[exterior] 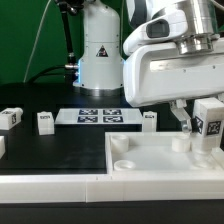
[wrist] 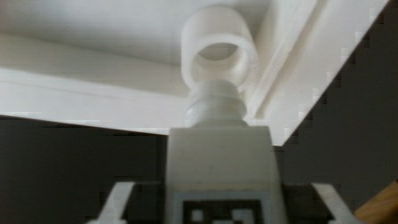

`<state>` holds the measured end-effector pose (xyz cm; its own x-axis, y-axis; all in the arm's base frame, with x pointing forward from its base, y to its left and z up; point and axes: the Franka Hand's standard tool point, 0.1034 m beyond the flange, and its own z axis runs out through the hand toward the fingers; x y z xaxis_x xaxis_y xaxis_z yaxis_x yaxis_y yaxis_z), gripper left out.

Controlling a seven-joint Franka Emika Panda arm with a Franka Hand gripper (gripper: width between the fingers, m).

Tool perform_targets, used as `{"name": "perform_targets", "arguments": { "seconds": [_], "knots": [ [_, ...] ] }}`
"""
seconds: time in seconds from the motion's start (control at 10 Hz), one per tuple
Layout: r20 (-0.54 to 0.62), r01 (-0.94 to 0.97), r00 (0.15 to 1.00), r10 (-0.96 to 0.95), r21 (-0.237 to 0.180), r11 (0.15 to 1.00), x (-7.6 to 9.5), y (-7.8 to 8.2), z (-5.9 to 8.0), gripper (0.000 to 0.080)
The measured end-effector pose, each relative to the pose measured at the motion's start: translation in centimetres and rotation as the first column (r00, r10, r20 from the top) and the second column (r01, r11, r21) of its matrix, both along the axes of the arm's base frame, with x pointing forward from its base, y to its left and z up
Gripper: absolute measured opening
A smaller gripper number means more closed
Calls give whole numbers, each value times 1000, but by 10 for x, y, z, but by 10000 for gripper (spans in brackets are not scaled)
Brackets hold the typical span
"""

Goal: Assemble one leg

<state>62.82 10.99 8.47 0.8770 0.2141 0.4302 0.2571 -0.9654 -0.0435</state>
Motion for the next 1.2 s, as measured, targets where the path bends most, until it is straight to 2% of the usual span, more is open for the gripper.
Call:
{"name": "perform_targets", "arguments": {
  "seconds": [1.0,1.2],
  "knots": [
    [-31,-9,999,9,1,1000,-12,7,-23,288],
    [6,-3,1000,3,6,1000,-10,7,-25,288]
  ]
}}
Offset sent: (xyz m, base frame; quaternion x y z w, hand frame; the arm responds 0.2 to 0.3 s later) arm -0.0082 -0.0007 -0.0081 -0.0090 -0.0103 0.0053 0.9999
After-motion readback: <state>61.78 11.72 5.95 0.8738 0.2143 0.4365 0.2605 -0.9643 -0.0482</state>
